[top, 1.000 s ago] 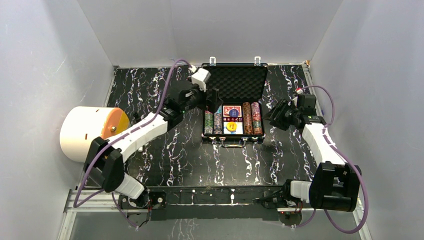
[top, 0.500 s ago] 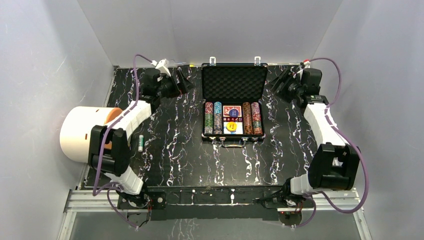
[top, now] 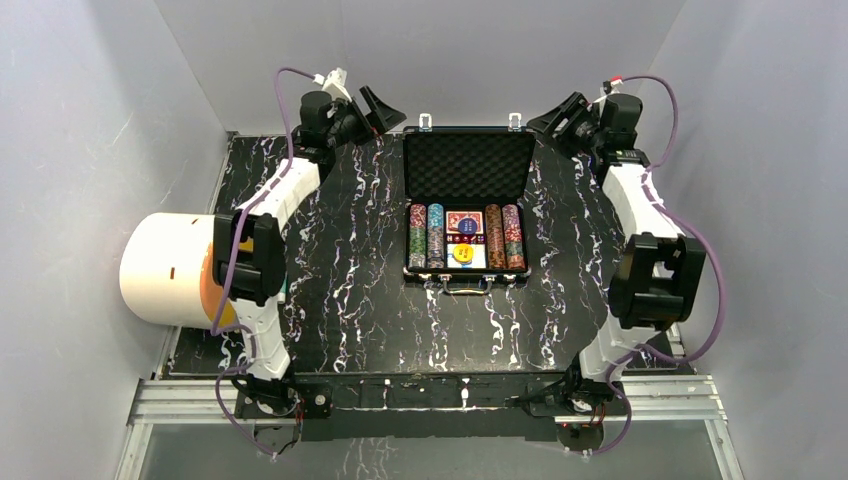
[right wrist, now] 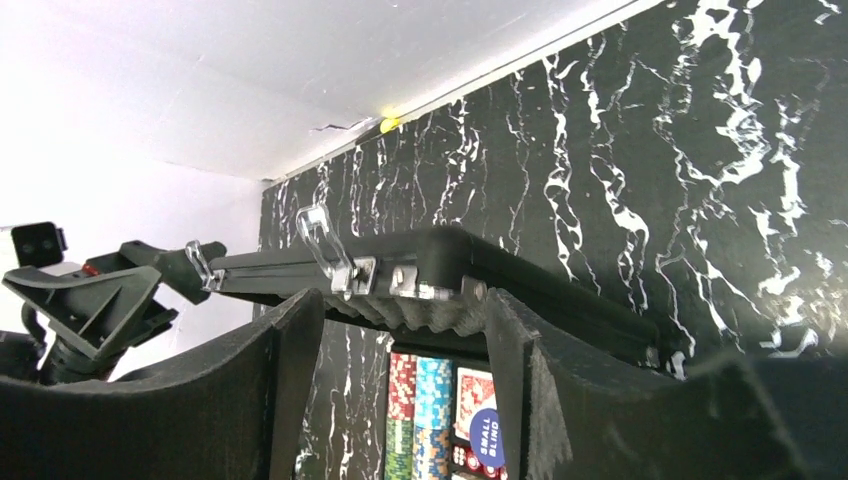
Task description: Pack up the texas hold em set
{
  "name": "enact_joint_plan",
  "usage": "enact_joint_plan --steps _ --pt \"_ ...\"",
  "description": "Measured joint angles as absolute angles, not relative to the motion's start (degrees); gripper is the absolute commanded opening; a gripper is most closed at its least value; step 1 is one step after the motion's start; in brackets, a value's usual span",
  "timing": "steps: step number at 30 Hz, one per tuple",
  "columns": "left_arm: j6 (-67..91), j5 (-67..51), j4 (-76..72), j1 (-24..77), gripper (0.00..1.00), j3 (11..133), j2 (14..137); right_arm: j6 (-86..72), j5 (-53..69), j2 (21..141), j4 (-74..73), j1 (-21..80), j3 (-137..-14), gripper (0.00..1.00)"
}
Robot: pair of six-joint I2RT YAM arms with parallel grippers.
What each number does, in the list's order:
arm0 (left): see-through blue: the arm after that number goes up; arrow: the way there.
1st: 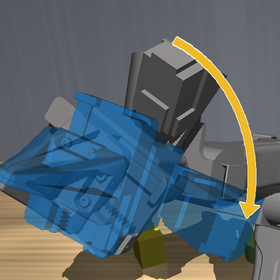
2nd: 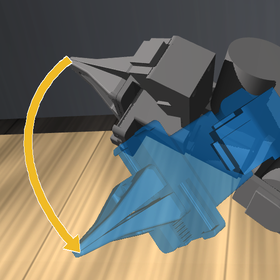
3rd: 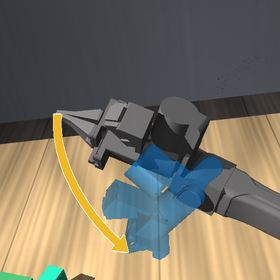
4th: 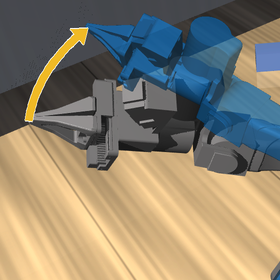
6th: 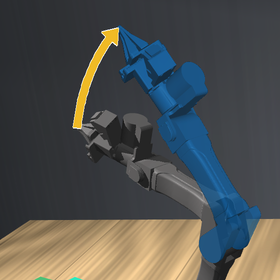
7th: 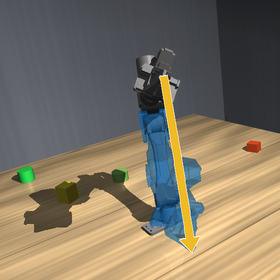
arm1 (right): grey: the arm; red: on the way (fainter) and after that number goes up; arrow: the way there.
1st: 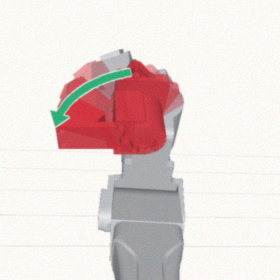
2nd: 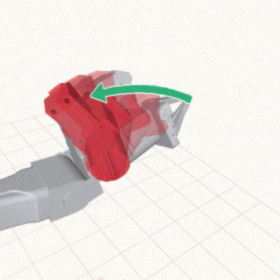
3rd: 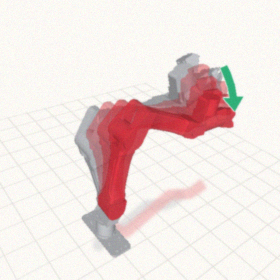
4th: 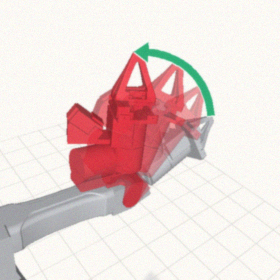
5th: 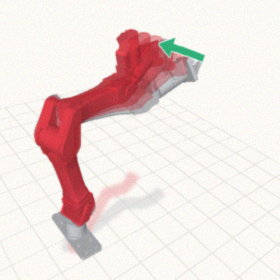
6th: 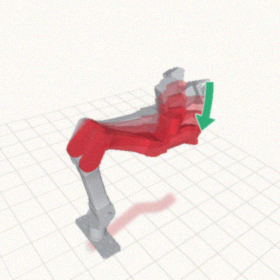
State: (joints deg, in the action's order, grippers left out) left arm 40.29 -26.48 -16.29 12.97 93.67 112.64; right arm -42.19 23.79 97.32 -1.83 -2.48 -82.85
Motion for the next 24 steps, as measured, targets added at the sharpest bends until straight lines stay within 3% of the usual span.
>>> enact_joint_plan --steps 5,6,16,24 --pt "41.2 -28.3 -16.2 13.0 0.84 96.1 115.7 -42.0 27.7 104.5 -1.5 -2.1 -88.6 0.35" --pt "41.2 -28.6 -16.1 13.0 0.84 96.1 115.9 -41.9 27.9 105.1 -1.5 -2.2 -88.8 0.33" --pt "37.1 -27.0 -10.3 13.0 0.85 90.9 111.9 -38.8 25.7 100.7 -4.3 -1.5 -86.2 0.27" --pt "30.0 -17.2 -0.6 12.9 0.88 84.3 97.0 -36.0 19.0 82.5 -9.2 0.2 -70.0 0.29"
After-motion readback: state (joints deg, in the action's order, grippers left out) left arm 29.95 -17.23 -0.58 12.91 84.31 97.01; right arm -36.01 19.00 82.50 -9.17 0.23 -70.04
